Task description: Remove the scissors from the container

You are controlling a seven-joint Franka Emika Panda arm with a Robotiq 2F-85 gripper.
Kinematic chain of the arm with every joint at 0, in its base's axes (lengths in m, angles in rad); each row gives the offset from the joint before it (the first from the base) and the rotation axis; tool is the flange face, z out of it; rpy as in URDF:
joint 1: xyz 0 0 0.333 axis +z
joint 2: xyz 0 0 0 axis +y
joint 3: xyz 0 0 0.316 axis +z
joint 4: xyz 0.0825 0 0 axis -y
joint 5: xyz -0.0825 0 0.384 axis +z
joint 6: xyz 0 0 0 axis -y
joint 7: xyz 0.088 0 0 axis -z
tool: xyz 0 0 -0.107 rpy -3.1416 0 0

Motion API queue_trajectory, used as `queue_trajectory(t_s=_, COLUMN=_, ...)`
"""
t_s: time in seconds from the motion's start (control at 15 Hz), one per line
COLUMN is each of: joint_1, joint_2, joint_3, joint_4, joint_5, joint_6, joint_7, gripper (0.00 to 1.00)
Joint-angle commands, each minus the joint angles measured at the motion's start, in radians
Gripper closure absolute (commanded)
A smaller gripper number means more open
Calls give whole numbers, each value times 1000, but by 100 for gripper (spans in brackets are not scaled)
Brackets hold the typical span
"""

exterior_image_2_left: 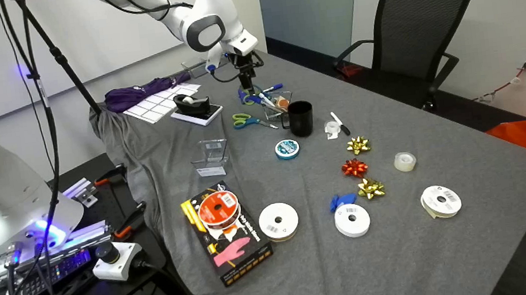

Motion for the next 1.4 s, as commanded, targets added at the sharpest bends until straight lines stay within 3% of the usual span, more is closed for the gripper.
queue_trajectory(t_s=0.0, joint_1=0, joint_2=20, joint_3=-9, joint_4=35, joint_5=0, joint_6=-35, joint_7=-28, gripper=0)
queue_trajectory(t_s=0.6, joint_1=-1, joint_2=26, joint_3=-21, joint_4=73, joint_5=-23, joint_6=-148, joint_7=-78, gripper=0)
queue_trajectory(t_s=1.33, joint_1=8, joint_2=-8, joint_3=-14, joint_4=16, joint_5=-6, joint_6=-76, joint_7=-82, gripper=0)
